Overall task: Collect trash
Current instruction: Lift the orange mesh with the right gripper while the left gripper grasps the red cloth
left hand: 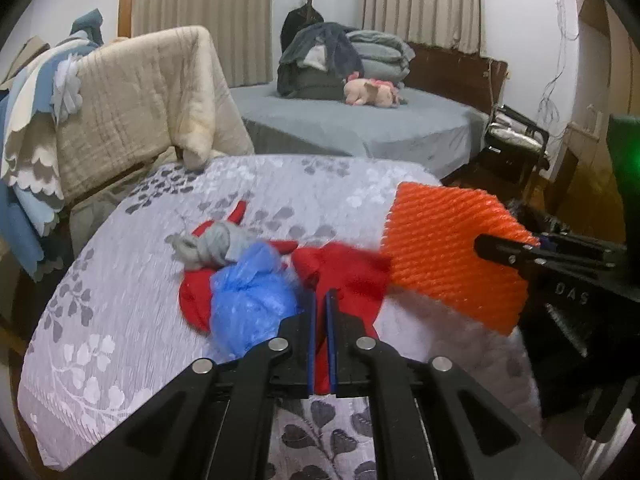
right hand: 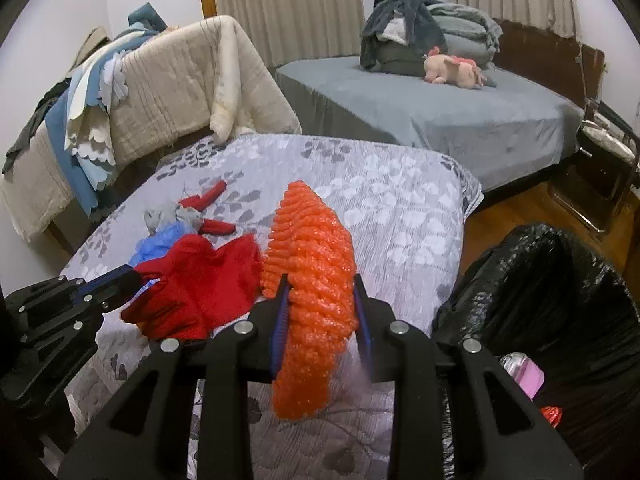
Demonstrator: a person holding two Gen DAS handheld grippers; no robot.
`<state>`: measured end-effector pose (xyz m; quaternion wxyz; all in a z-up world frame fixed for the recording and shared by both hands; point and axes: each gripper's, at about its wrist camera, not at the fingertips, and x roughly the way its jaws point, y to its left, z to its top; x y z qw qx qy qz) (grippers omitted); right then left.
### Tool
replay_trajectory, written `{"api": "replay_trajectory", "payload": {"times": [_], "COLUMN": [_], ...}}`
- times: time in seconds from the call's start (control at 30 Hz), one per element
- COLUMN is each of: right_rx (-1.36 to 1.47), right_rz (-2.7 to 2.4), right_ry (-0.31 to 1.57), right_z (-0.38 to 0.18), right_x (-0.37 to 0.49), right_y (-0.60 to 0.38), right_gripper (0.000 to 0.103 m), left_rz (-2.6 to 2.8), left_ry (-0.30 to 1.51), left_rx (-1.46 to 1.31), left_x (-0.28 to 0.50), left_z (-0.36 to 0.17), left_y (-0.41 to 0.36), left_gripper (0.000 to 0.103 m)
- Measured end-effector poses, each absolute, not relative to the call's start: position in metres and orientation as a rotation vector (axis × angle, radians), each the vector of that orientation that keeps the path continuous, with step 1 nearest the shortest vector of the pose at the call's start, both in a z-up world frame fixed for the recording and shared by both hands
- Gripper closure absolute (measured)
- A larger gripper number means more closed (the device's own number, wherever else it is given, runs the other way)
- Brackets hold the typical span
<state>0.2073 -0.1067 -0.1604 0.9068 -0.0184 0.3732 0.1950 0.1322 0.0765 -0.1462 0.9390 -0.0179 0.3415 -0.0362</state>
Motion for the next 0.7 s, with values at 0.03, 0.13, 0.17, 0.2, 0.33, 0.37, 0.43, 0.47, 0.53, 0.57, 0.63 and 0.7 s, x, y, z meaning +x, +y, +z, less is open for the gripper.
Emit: {"api": "replay_trajectory", "payload": {"times": [0.03, 0.13, 0.17, 0.2, 0.33, 0.37, 0.43, 0.47, 0.53, 0.57, 0.63, 0.7], "right_rx": [-0.037, -0.030, -0.025, -0.017, 0.007, 0.008, 0.008, 0.009, 0.011, 0.012, 0.015, 0.017], "right_rz": [0.402, 0.398, 0.396, 0.393, 0.383, 0.379, 0.373, 0.371, 0.366, 0.362, 0.359, 0.352], "right_ry": [0.766, 0.750, 0.746, 0.741, 0.725, 0.719, 0.708, 0.704, 0.695, 0.689, 0.683, 0.672], "right_z": [-0.158, -0.151, -0.148, -0.145, -0.134, -0.132, -0.127, -0.126, -0.121, -0.118, -0.114, -0.110], "right_x": [0.206, 0.202, 0.201, 0.199, 0.194, 0.192, 0.189, 0.188, 0.186, 0.184, 0.182, 0.179], "right_y": [-0.108, -0.113, -0.116, -0.119, -0.130, -0.132, -0.137, -0.139, -0.143, -0.146, -0.149, -0.154], "right_gripper": [0.075, 0.075, 0.075, 0.075, 0.075, 0.075, 0.075, 0.075, 0.075, 0.075, 0.075, 0.075], "left_rz": [-0.078, -0.093, -0.096, -0.099, -0.117, -0.120, -0.130, -0.136, -0.146, -0.150, -0.160, -0.170], "left_ry": [0.692, 0.676, 0.672, 0.668, 0.648, 0.643, 0.628, 0.621, 0.608, 0.601, 0.588, 0.577], "left_rx": [-0.039, -0.055, -0.058, -0.059, -0.066, -0.069, -0.070, -0.068, -0.067, -0.067, -0.068, -0.067], "left_x": [0.132, 0.131, 0.131, 0.131, 0.129, 0.128, 0.127, 0.127, 0.126, 0.126, 0.125, 0.125], "left_z": [-0.144, -0.136, -0.133, -0.132, -0.122, -0.120, -0.114, -0.111, -0.105, -0.103, -0.096, -0.092], "left_y": [0.076, 0.072, 0.071, 0.071, 0.064, 0.063, 0.059, 0.057, 0.052, 0.051, 0.046, 0.042], "left_gripper": [0.098, 0.098, 0.098, 0.098, 0.099, 0.099, 0.099, 0.099, 0.099, 0.099, 0.099, 0.099]}}
